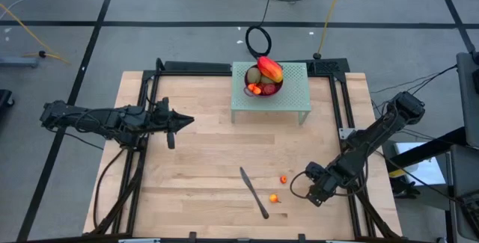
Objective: Pick & Place Fruit
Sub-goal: Put the orange pear into the violet strainer bowl on the shelf
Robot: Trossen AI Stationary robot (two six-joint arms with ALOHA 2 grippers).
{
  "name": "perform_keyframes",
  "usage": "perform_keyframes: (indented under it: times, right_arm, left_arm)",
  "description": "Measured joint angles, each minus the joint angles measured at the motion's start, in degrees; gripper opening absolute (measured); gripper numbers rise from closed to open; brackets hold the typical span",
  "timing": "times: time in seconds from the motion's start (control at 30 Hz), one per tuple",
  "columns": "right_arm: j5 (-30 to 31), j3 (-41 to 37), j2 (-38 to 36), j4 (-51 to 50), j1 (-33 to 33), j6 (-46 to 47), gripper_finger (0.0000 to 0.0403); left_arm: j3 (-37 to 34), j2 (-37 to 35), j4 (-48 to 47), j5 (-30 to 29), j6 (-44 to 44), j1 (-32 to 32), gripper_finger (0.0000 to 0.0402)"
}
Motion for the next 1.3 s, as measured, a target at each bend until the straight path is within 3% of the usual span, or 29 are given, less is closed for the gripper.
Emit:
perform_keyframes:
  times: [1.0,1.3]
  right_arm:
    - [-1.55,0.04,9.42,3.46,-0.01,-2.68,0.0241]
    - [-1.54,0.02,9.36,3.25,-0.01,-3.66,0.0191]
  left_arm:
    - [0.00,-0.02,0.04,-1.51,4.55,-0.02,0.0021]
    - [0.00,-0.02,0.02,-2.96,4.87,-0.01,0.0021]
